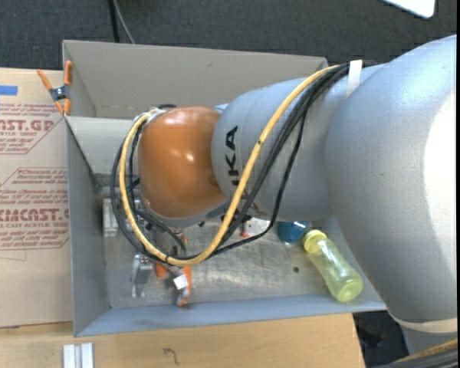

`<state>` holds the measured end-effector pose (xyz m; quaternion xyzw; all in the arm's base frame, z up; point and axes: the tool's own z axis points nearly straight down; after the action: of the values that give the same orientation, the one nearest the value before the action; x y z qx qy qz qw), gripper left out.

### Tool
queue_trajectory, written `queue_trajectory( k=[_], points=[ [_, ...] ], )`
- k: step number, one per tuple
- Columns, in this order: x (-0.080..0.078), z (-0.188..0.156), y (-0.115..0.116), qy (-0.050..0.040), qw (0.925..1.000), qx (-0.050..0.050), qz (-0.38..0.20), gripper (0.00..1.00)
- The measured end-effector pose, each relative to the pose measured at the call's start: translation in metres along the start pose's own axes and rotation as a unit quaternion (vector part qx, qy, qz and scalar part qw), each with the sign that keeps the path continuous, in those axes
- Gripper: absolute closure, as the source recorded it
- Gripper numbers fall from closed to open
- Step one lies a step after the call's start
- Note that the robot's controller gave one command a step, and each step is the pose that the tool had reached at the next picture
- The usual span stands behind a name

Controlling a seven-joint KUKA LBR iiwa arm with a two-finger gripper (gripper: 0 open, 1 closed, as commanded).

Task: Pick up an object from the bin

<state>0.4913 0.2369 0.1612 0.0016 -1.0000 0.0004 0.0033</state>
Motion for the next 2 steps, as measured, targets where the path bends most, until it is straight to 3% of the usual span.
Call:
queue_trajectory(
  k=[1,2],
  points=[
    [-0.002,-0.003,-0.001,-0.0033,1.0000,-0.001,0.001,0.00],
    [-0.007,0.007,-0.040,-0.0038,0.9998,-0.002,0.018,0.00]
  ],
)
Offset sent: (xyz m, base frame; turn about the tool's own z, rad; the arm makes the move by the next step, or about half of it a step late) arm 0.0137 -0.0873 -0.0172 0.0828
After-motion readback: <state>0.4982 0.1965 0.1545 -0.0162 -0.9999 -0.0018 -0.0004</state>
